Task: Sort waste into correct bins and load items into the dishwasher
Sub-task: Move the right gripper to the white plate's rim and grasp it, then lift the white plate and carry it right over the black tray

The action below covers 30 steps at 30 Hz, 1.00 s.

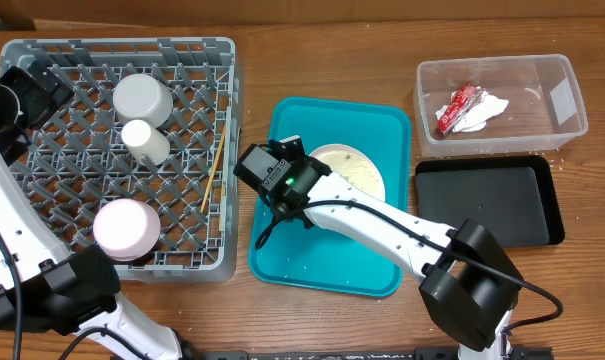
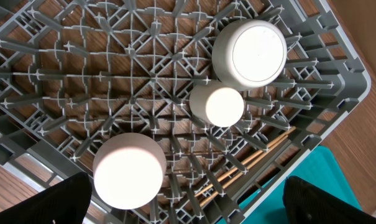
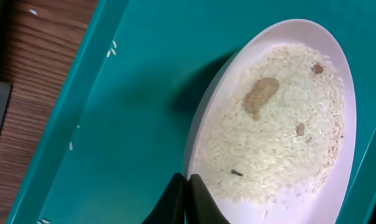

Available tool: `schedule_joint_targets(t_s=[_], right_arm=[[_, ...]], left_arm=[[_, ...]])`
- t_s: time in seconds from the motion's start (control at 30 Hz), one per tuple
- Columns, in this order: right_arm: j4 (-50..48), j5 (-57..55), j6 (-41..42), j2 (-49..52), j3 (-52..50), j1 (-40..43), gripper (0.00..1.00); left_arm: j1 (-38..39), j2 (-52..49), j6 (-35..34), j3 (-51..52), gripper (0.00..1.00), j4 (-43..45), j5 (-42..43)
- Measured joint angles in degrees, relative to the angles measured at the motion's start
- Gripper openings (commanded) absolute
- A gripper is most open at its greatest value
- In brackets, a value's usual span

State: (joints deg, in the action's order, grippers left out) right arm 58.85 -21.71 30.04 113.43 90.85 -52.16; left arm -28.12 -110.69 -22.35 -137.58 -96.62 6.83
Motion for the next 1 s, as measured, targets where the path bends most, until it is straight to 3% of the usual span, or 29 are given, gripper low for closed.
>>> schedule_joint_targets(t_s=[0.63,1.0], right_arm=[[0.57,-6.88,-3.78,0.0,0.0,0.0,0.04],[5.81,-15.19,-5.22,0.0,0.0,0.0,0.04]], left_arm=[[0.0,0.0,0.0,0.0,1.0,0.0,0.0],[0.0,0.0,0.0,0.0,1.0,0.0,0.0]])
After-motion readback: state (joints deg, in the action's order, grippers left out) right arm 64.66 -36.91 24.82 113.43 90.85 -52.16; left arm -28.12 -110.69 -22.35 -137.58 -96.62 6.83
